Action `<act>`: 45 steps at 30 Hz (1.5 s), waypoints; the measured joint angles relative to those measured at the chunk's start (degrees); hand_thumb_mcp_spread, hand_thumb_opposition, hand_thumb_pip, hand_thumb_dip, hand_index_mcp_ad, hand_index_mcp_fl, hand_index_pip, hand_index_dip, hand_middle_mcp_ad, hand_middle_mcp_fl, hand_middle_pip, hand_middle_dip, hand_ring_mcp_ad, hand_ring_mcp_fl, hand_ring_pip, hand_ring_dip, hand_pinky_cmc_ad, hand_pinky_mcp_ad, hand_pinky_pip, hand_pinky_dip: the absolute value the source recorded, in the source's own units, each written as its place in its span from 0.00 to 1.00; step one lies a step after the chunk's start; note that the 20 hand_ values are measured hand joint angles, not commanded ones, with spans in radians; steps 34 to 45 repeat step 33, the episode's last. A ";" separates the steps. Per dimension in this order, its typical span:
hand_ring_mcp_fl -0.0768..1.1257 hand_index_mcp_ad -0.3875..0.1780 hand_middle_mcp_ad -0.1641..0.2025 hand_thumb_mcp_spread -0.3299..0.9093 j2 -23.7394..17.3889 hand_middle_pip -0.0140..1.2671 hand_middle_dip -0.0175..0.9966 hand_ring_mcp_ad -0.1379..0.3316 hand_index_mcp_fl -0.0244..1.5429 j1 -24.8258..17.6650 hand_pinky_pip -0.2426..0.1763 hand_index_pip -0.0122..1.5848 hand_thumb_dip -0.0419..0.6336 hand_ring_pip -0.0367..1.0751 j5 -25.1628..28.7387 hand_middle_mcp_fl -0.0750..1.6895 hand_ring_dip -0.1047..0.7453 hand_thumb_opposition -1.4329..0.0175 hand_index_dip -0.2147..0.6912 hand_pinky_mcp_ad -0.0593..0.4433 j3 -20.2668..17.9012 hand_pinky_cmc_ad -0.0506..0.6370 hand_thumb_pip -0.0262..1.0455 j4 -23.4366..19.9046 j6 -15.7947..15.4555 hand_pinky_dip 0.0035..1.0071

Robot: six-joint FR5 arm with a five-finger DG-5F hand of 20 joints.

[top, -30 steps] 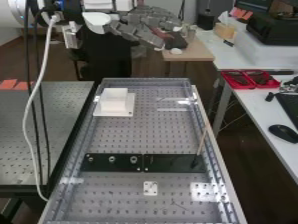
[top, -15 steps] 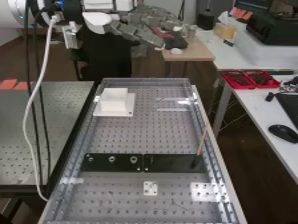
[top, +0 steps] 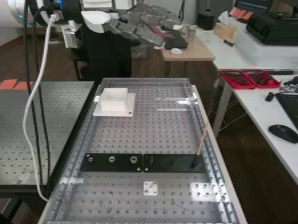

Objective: Grab the drill bit and place it in the clear container

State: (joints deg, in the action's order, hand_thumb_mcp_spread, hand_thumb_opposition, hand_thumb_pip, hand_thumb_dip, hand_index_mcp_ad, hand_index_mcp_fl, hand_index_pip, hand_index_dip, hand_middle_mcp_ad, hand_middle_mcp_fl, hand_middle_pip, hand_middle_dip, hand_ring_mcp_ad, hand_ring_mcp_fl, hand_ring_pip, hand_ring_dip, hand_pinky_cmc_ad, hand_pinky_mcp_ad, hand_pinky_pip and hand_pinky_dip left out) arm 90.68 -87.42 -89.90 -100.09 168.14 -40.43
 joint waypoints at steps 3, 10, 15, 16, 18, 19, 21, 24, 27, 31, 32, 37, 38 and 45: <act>0.07 0.69 0.69 0.47 0.01 0.12 0.19 0.78 0.14 0.10 0.40 0.04 0.12 0.12 -1.11 0.11 0.15 0.57 0.60 0.91 0.01 0.79 0.17 0.01 0.03 0.16; 0.07 0.69 0.70 0.47 0.35 0.12 0.19 0.78 0.14 0.32 0.40 0.04 0.12 0.12 -0.79 0.11 0.15 0.57 0.60 0.91 0.16 0.79 0.17 0.10 0.23 0.16; 0.07 0.70 0.69 0.47 0.51 0.12 0.19 0.78 0.14 0.39 0.40 0.04 0.12 0.12 -0.99 0.11 0.15 0.57 0.60 0.91 0.16 0.79 0.17 -0.05 0.24 0.16; 0.07 0.69 0.69 0.47 0.53 0.12 0.19 0.78 0.14 0.37 0.40 0.04 0.12 0.12 -0.82 0.11 0.15 0.57 0.60 0.91 0.13 0.79 0.17 -0.07 0.25 0.16; 0.07 0.70 0.70 0.47 0.56 0.12 0.19 0.78 0.14 0.39 0.40 0.04 0.12 0.12 -0.33 0.11 0.15 0.57 0.60 0.91 0.07 0.79 0.17 -0.14 0.29 0.16; 0.07 0.70 0.70 0.47 0.57 0.12 0.19 0.78 0.14 0.41 0.40 0.04 0.12 0.12 -0.38 0.11 0.15 0.57 0.60 0.91 0.03 0.79 0.17 -0.21 0.30 0.16; 0.07 0.70 0.70 0.47 0.56 0.12 0.19 0.78 0.14 0.48 0.40 0.04 0.12 0.12 -0.97 0.11 0.15 0.57 0.60 0.91 -0.05 0.79 0.17 -0.37 0.26 0.16; 0.07 0.69 0.69 0.47 0.48 0.12 0.19 0.78 0.14 0.55 0.40 0.04 0.12 0.12 -1.96 0.11 0.15 0.57 0.60 0.91 -0.19 0.79 0.17 -0.50 0.15 0.16; 0.07 0.70 0.69 0.47 0.37 0.12 0.19 0.78 0.14 0.53 0.39 0.04 0.12 0.12 -0.36 0.11 0.15 0.57 0.60 0.91 -0.29 0.79 0.17 -0.54 0.14 0.16; 0.07 0.70 0.69 0.47 0.09 0.12 0.19 0.78 0.14 0.35 0.39 0.04 0.12 0.12 0.07 0.11 0.15 0.57 0.60 0.91 -0.59 0.79 0.17 -0.66 0.19 0.16; 0.07 0.70 0.69 0.47 0.05 0.12 0.19 0.78 0.14 0.31 0.39 0.04 0.12 0.12 0.00 0.11 0.15 0.57 0.60 0.91 -0.64 0.79 0.17 -0.69 0.19 0.16; 0.07 0.69 0.69 0.47 0.02 0.12 0.19 0.78 0.14 0.27 0.39 0.04 0.12 0.12 -0.11 0.11 0.15 0.57 0.60 0.91 -0.68 0.79 0.17 -0.74 0.20 0.16; 0.07 0.69 0.69 0.47 0.02 0.12 0.19 0.78 0.14 0.27 0.39 0.04 0.12 0.12 -0.11 0.11 0.15 0.57 0.60 0.91 -0.68 0.79 0.17 -0.74 0.20 0.16; 0.07 0.69 0.69 0.47 0.02 0.12 0.19 0.78 0.14 0.27 0.39 0.04 0.12 0.12 -0.11 0.11 0.15 0.57 0.60 0.91 -0.68 0.79 0.17 -0.74 0.20 0.16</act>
